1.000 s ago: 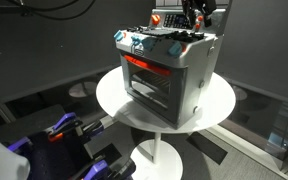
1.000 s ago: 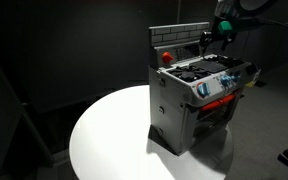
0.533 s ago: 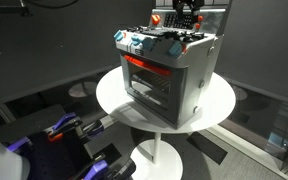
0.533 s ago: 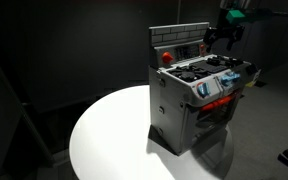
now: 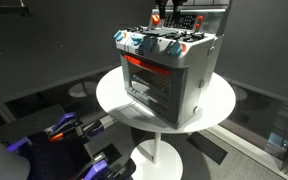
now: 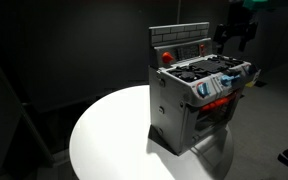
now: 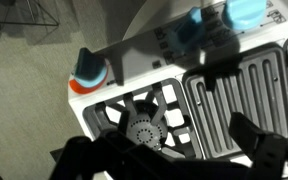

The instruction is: Push the bottom right orange button on the cooker

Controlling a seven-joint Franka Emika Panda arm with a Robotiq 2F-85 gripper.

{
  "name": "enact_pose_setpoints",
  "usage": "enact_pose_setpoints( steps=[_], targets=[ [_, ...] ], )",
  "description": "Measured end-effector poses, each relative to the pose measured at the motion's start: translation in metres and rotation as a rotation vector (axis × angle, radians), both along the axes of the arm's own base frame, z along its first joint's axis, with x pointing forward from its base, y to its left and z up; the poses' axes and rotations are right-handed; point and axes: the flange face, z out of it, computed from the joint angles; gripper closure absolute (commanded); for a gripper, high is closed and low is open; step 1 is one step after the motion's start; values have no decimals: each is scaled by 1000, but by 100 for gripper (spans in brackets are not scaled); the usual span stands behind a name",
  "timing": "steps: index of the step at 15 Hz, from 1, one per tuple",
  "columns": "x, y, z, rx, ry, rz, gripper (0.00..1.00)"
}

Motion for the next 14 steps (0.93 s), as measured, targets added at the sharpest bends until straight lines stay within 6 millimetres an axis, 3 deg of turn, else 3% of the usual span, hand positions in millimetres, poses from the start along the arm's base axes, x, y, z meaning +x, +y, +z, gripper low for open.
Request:
enact_pose_setpoints(
  steps=[10, 14],
  targets=[
    [-37, 9, 24, 16, 95, 96, 0],
    [-42, 9, 24, 16, 97, 101, 0]
  ],
)
